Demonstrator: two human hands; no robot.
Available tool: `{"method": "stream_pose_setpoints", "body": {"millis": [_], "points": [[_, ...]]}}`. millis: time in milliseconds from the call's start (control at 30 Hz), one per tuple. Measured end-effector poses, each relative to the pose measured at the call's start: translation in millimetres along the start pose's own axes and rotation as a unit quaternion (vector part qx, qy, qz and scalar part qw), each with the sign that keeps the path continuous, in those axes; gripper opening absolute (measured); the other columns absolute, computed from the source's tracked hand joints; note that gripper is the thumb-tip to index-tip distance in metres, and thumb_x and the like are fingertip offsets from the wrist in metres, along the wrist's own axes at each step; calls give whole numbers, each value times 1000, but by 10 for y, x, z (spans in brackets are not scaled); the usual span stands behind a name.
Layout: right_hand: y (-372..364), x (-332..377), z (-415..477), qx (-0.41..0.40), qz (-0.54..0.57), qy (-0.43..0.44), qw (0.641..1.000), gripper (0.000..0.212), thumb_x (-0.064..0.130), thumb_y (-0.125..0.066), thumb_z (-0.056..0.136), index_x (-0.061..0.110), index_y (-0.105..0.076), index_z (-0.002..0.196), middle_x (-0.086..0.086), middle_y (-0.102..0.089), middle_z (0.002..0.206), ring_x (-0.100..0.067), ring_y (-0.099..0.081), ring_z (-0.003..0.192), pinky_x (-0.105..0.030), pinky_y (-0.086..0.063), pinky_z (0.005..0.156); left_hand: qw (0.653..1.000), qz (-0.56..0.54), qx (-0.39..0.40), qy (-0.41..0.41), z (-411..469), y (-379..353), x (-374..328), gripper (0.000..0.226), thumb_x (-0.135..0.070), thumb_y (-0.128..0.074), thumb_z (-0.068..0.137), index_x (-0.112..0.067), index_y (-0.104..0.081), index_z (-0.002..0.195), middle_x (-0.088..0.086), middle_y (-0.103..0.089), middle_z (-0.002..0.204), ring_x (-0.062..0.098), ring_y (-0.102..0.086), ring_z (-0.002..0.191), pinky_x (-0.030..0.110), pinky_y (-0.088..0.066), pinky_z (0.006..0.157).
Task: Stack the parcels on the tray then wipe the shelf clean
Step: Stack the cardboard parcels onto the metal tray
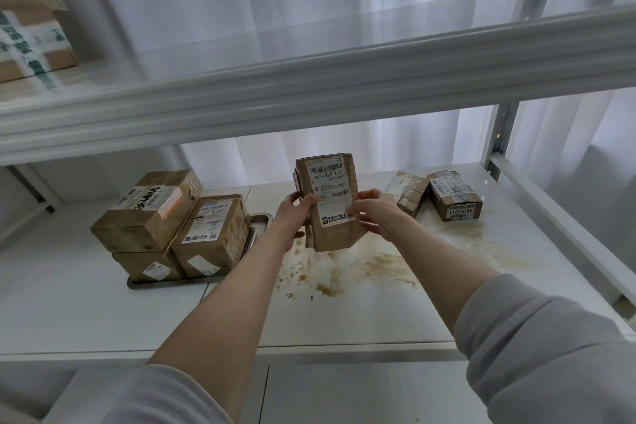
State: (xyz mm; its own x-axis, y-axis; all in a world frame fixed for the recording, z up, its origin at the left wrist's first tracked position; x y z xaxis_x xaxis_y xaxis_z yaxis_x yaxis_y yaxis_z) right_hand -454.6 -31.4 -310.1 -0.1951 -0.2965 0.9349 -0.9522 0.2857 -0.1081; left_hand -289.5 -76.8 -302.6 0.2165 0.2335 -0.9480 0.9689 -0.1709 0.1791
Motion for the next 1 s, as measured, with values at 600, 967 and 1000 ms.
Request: {"method": "stream_pose_setpoints", "body": {"millis": [600,967,1000], "points": [[-73,24,-76,29,-34,33,998,27,3,-61,89,11,-70,113,-5,-59,72,-11,-47,52,-22,-40,50,992,96,-78,-24,19,-51,0,102,-49,-82,64,-12,-25,140,12,-40,139,28,-45,125,41,-44,102],[-289,101,-152,36,-155,111,981,37,-2,-49,84,18,-76,101,3,-67,86,-12,-58,71,-17,-52,57,984,151,-92,5,112,49,107,126,-45,-81,63,-33,11,149,13,-14,146,36,-27,134,53,-34,109],[-289,95,-122,14,-158,119,980,35,2,-51,84,24,-77,93,0,-71,96,-16,-64,82,-25,-57,71,984,152,-90,4,108,62,108,123,-43,-79,66,-33,9,150,13,-15,146,35,-28,134,51,-35,108]]}}
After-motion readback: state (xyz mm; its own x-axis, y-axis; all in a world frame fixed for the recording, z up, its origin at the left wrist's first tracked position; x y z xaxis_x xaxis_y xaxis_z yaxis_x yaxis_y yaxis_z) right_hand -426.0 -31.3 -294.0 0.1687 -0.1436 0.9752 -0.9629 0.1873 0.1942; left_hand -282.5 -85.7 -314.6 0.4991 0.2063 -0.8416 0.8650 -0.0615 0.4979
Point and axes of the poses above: each hand's wrist, its own z-axis towards the middle knuckle, its own y-axis out of the back of the hand, x = y × z, the point moved 3 cm from there along z, towards the middle knuckle
